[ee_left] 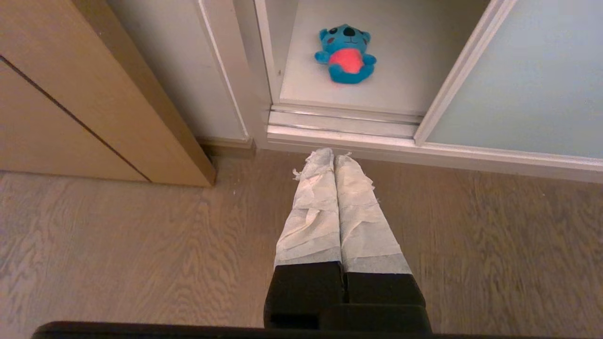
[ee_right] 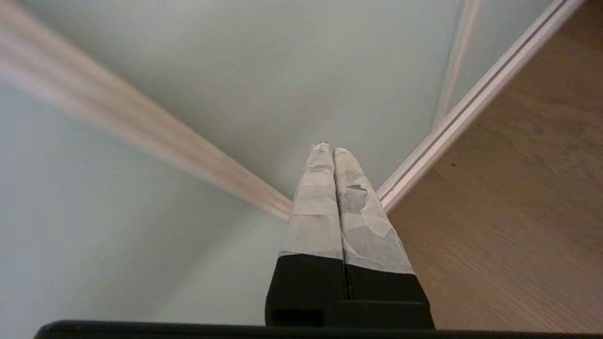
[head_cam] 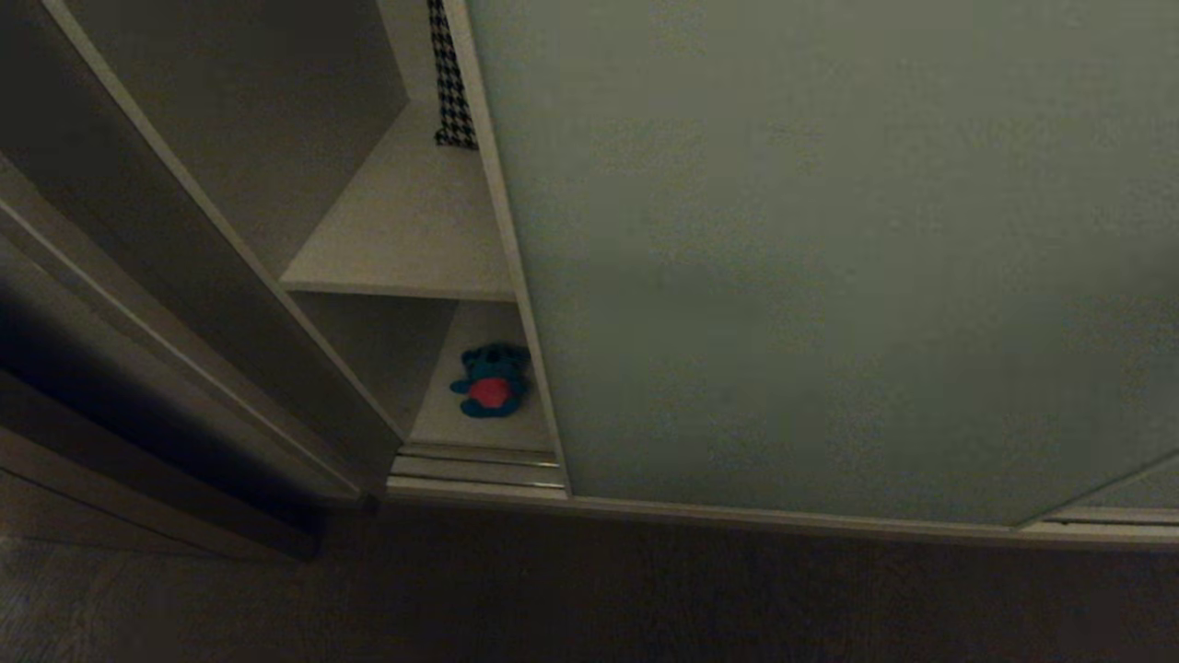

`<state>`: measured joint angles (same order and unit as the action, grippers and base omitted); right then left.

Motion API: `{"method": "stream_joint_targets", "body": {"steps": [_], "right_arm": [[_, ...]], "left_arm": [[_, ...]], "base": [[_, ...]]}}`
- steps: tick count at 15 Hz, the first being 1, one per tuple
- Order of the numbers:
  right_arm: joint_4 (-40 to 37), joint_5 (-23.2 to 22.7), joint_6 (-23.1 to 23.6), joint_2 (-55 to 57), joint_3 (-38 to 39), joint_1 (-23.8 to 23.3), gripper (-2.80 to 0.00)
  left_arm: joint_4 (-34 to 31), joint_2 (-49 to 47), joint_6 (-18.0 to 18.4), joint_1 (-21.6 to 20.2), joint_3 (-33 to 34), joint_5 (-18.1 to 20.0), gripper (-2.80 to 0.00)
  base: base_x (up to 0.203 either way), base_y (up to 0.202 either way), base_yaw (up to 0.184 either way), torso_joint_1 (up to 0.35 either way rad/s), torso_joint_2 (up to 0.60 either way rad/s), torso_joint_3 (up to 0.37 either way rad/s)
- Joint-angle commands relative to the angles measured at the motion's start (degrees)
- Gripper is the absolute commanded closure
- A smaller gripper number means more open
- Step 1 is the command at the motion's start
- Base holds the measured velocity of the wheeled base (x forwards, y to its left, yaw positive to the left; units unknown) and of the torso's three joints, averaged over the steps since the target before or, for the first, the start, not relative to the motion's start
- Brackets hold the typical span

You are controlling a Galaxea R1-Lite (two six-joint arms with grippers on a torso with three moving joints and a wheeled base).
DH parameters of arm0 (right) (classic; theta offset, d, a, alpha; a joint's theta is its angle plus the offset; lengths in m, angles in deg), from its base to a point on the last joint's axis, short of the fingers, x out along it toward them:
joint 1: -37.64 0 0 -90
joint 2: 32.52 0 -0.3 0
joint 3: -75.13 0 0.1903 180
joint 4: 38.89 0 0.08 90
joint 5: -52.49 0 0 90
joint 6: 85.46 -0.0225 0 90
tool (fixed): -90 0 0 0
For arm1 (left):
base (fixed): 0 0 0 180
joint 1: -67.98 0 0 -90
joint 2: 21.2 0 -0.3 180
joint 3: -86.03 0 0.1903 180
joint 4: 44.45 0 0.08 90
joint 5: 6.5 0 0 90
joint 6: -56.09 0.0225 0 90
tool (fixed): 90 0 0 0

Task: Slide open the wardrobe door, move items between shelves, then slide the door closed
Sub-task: Close the door

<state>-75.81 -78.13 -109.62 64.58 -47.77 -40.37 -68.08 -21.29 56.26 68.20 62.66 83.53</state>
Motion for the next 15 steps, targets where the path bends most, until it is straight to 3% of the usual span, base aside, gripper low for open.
{"method": "stream_joint_targets", "body": {"steps": [1,5,15], "right_arm": [[-0.2,-0.5,-1.3,3.4,-1.9,1.2,0.00],[-0.5,-3.2,-5.0,5.0,-4.2,4.8,0.00],[-0.1,-3.6,-5.3,6.9,-5.4,10.4,0.00]], "left_arm": [[0.0,-0.1,0.0,0.0,0.0,0.0,0.00],[0.0,-0.1,0.0,0.0,0.0,0.0,0.00],[0.0,-0.1,0.0,0.0,0.0,0.0,0.00]], "base": [[0.000,0.000,0.000,0.000,0.00,0.000],[0.000,0.000,0.000,0.000,0.00,0.000],[0.000,0.000,0.000,0.000,0.00,0.000]]}}
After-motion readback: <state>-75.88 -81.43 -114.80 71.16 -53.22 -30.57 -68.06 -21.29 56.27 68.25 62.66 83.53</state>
